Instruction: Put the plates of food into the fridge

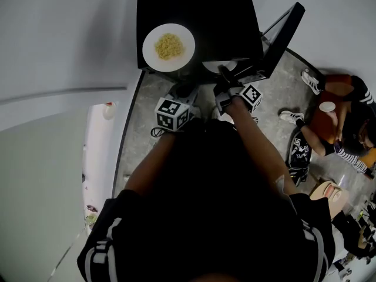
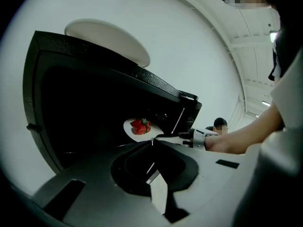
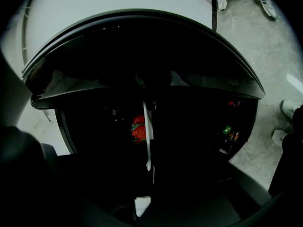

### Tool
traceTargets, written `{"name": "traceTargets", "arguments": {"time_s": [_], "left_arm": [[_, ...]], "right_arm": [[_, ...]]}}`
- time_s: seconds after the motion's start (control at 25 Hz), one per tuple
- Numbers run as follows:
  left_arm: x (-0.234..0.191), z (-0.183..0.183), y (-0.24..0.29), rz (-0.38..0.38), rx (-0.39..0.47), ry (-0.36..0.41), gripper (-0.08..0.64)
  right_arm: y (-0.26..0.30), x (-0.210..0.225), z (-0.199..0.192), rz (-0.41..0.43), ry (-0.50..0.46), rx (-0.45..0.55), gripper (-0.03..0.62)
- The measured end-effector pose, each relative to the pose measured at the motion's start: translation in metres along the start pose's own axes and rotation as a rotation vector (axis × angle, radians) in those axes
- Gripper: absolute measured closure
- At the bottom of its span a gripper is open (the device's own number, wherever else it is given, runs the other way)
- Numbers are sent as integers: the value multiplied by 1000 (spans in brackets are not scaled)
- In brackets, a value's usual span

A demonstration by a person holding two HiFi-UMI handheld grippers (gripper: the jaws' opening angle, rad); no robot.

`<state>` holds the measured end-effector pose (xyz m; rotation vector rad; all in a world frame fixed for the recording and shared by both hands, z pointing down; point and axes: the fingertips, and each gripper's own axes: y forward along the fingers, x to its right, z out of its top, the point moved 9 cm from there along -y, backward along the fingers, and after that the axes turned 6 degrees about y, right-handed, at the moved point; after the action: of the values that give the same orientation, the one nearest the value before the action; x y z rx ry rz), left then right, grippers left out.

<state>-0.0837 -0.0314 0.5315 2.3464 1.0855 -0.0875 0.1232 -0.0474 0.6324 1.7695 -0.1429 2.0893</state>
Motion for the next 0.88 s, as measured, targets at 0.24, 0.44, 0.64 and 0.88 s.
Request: {"name": "traceTargets", "arguments": {"time_s": [0.24, 0.44, 0.64, 0.88], "left_arm": [[2, 1, 17, -11, -30, 39, 537], [2, 0, 28, -25, -49, 61, 537], [4, -6, 32, -35, -74, 75, 537], [9, -10, 33, -45, -86, 73, 537]], "right_arm": [[0, 2, 2, 11, -2, 13, 557], [6, -3, 3, 16, -14, 8, 557], [11, 3, 6, 20, -3, 12, 557], [10, 4, 6, 39, 2, 27, 555]]}}
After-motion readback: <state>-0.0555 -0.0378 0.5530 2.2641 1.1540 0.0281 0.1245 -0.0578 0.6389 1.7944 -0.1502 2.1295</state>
